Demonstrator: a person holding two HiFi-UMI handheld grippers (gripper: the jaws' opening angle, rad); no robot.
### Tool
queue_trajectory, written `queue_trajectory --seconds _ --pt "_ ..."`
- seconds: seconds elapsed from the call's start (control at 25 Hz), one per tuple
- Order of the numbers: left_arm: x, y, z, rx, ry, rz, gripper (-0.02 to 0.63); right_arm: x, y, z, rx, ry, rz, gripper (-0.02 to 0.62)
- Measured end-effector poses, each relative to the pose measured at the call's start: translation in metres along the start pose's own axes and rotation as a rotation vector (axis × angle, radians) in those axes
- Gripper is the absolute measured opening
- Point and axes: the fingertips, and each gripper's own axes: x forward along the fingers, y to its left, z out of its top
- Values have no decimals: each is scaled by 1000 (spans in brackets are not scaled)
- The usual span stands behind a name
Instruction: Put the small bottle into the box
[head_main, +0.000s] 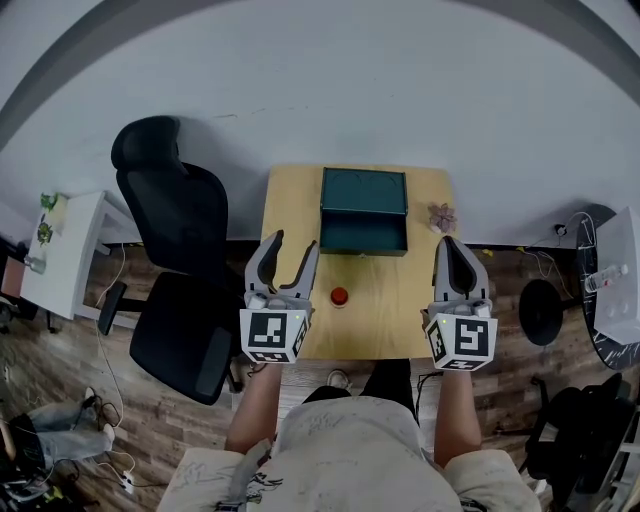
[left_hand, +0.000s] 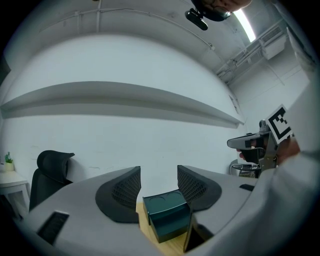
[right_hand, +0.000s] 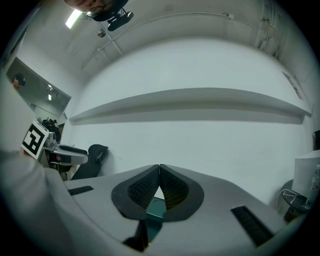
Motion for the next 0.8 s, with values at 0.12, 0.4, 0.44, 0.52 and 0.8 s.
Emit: queue_trajectory --seconds 0.12,0.4,0.44,0.52,0.8 --pt "0 -5 -13 1 23 -8 232 2 3 -9 6 20 6 15" --pt "-3 -28 -49 5 67 -56 232 4 10 -30 10 63 20 15" --pt "-3 -32 -55 9 78 -67 232 4 11 -33 8 72 22 15" --pt "-5 -43 -67 16 102 -89 232 4 13 -40 9 87 27 15" --pt "-11 -74 -109 29 181 -153 232 2 20 -57 12 126 49 15"
